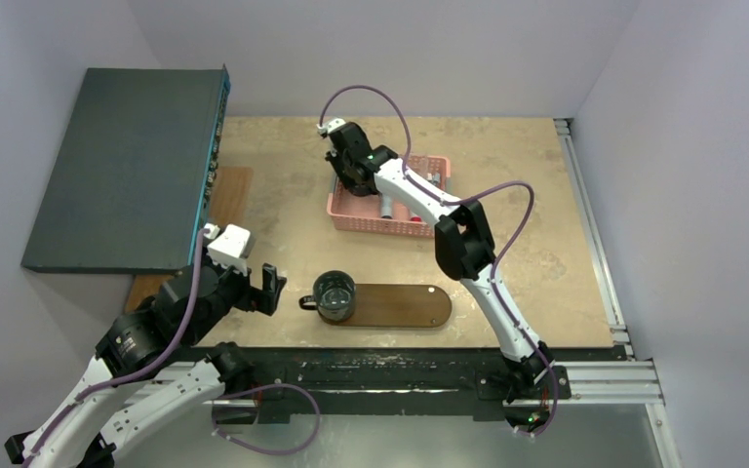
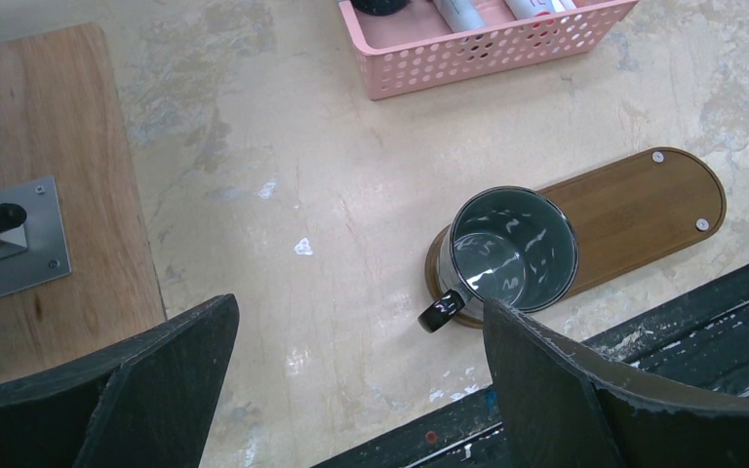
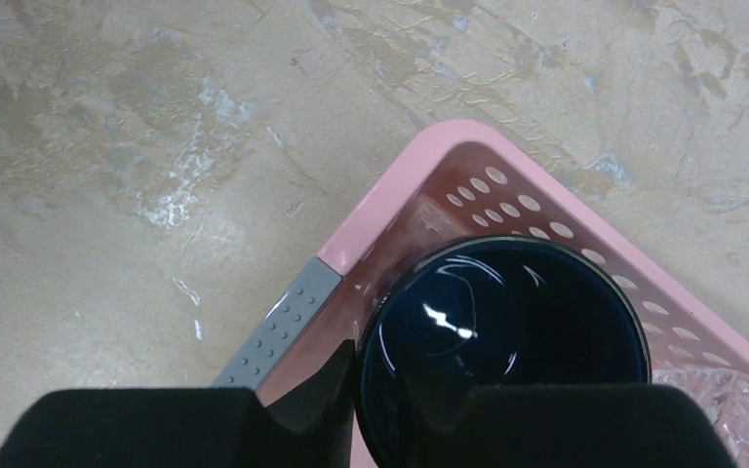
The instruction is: Prepare toiletry sets of a toothbrush and toothpaste on the tray
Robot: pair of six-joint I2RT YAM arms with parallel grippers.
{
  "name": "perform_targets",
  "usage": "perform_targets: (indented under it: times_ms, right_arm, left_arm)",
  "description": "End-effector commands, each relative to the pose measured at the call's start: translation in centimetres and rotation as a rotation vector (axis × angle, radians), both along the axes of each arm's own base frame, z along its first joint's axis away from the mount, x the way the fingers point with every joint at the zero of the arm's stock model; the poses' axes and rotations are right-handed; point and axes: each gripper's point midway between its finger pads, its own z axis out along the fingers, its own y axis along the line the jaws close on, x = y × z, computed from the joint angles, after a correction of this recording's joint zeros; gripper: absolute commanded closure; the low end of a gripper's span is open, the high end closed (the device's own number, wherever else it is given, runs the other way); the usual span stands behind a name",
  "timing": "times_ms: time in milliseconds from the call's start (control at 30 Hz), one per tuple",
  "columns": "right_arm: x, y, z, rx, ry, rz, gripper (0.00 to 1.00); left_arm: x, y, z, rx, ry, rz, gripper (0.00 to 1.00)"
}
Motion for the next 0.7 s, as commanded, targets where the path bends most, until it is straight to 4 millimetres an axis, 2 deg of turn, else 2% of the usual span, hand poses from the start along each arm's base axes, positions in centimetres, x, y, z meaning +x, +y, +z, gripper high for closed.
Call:
perform_targets:
  times_ms: [0,167,300,367,667]
  right_arm:
    - [0.7,0.2,2.5,0.022,-0.043,0.011,0.82]
    - [0.8,0.1,3.1,0.0,-0.069,0.036,1.0]
    - [1.2,-0.5,4.5,-0.02,-0.117,0.026,1.0]
    - [1.2,-0.4,5.8,0.006,-0.145,0.026,1.0]
    - [0.5,-0.4,14.3,0.124,-0.279,0.026,1.0]
  left_arm:
    - [0.5,0.1,0.2,-0.01,-0.009,0.028,0.04]
    - [0.5,0.1,0.2,-0.01,-0.01,0.03,0.04]
    - [0.5,0.2,0.2,-0.009,-0.011,0.032,0.04]
    - [0.5,0.2,0.3,-0.009,-0.012,0.034,0.04]
    - [0.4,0.4,0.3,-0.012,-0.015,0.041,0.04]
